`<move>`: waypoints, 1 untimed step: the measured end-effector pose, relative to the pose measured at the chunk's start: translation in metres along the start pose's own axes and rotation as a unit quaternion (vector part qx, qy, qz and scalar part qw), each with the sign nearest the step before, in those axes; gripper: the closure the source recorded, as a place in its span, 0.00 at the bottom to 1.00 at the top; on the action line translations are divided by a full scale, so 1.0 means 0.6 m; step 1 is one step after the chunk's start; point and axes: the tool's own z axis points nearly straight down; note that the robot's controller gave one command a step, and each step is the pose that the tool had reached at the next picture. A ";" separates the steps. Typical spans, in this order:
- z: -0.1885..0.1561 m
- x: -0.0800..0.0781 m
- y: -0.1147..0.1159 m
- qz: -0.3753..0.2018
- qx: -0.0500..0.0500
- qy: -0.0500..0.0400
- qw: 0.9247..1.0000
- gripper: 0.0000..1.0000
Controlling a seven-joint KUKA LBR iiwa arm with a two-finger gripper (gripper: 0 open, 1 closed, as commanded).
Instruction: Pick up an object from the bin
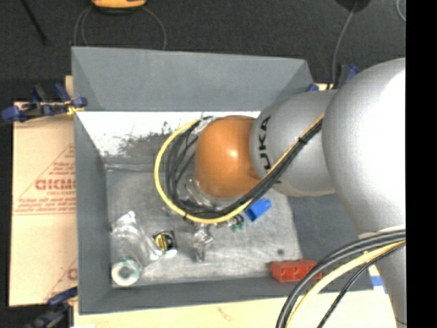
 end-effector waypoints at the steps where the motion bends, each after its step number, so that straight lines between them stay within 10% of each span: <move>1: -0.014 0.052 0.095 -0.068 -0.001 0.002 0.998 0.00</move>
Offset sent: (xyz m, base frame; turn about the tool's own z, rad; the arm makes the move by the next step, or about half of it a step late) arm -0.0570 0.0338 0.0072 -0.1387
